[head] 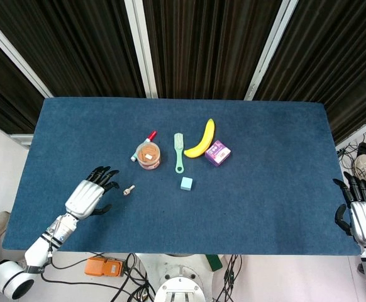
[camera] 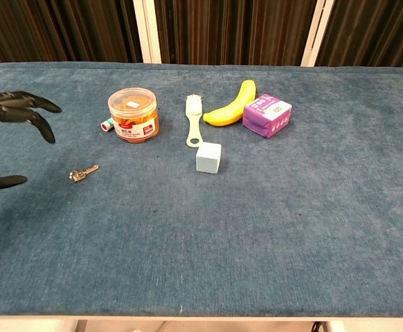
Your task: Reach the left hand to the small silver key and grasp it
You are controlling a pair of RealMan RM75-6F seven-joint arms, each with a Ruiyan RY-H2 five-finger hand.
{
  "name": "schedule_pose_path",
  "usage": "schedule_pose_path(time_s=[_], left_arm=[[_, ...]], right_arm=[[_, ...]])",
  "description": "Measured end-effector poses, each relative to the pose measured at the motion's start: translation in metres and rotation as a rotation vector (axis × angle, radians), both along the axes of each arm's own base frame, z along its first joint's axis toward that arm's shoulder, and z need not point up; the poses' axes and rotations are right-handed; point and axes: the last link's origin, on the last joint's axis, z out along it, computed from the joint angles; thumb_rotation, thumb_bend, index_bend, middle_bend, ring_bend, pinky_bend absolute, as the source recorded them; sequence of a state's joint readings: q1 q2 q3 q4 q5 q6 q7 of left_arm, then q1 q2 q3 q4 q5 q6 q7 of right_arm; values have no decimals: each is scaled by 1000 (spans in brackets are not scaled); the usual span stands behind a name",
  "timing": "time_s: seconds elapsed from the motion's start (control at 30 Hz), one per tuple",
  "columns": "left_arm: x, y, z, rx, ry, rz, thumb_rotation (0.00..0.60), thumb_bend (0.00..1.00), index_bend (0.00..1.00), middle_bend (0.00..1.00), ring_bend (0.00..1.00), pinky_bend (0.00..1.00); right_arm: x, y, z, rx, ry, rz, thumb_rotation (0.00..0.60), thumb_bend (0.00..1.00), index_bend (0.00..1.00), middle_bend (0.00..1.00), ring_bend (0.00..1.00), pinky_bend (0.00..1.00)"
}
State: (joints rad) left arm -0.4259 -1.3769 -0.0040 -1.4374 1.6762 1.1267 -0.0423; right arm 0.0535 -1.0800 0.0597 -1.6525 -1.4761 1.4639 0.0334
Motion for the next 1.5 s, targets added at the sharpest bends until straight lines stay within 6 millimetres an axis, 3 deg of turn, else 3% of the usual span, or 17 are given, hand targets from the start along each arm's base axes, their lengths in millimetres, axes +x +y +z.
schedule_pose_path(time_s=[0.33, 0.7, 1.5], left_arm=[[2, 15, -24, -26, -30, -11, 600, 304, 419, 130, 0, 74], [-3, 17, -40, -47, -35, 0, 600, 312, 439, 130, 0, 74], [-10, 30, -48, -62, 5, 3, 600, 329, 461, 138, 0, 74]], right_arm=[[-1, -1, -1, 6, -1, -6, 600, 1000, 209, 67, 47, 0], [0, -2, -2, 11, -1, -9, 600, 1000, 209, 67, 47, 0], [0, -2, -3, 16, 2, -7, 600, 1000, 209, 67, 47, 0]])
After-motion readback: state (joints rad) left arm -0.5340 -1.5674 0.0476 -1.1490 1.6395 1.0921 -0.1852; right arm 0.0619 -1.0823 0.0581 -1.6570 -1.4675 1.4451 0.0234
